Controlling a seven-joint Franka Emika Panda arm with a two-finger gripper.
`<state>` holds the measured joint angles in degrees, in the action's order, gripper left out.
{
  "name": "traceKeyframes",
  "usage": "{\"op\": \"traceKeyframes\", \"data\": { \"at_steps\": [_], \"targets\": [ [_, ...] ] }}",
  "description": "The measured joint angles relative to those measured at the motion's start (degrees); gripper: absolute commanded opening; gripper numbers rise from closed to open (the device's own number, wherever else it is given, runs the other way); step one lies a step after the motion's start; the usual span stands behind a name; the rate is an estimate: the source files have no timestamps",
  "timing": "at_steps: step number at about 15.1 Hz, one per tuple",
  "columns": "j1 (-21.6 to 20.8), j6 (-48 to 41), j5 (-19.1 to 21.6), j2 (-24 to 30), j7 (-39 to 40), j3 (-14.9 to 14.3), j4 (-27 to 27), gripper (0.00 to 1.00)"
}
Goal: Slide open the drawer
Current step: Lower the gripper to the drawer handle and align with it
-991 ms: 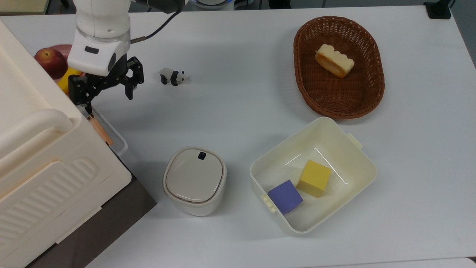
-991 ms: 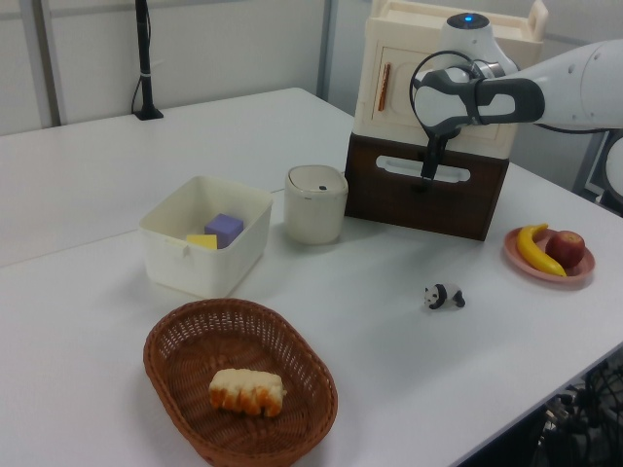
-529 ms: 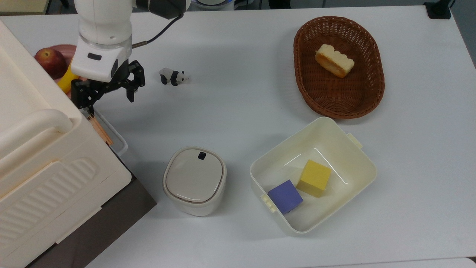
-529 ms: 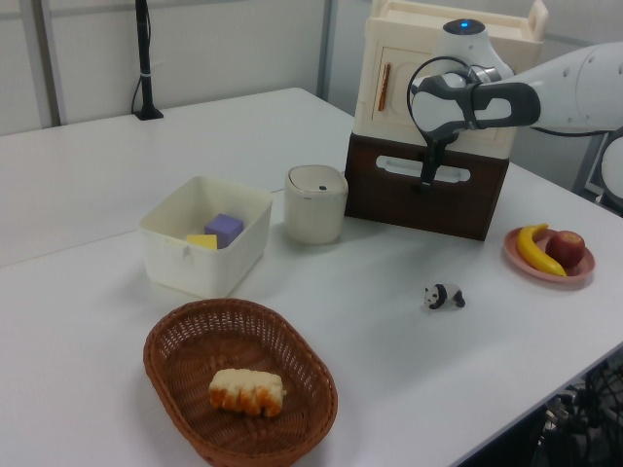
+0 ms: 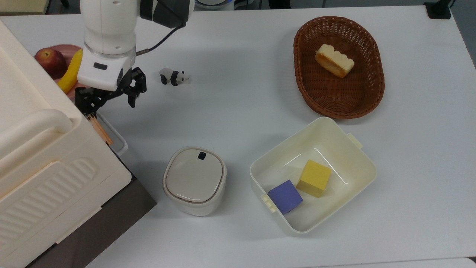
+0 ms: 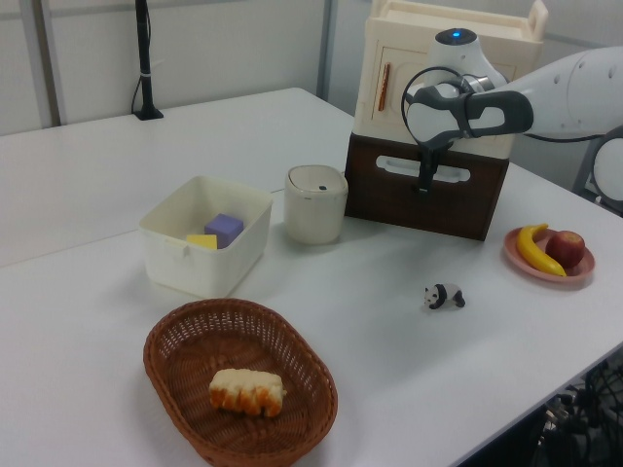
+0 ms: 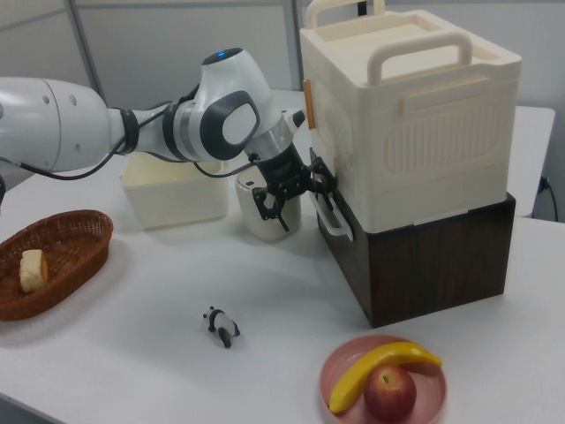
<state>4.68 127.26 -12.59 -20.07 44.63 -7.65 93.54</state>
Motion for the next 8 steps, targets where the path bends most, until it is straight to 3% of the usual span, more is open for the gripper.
{"op": "traceKeyframes", "data": {
  "at_steps": [8],
  "targets": [
    [-0.21, 0.18, -0.22, -0.46, 0.0, 0.0, 0.0, 1.0]
  ]
}}
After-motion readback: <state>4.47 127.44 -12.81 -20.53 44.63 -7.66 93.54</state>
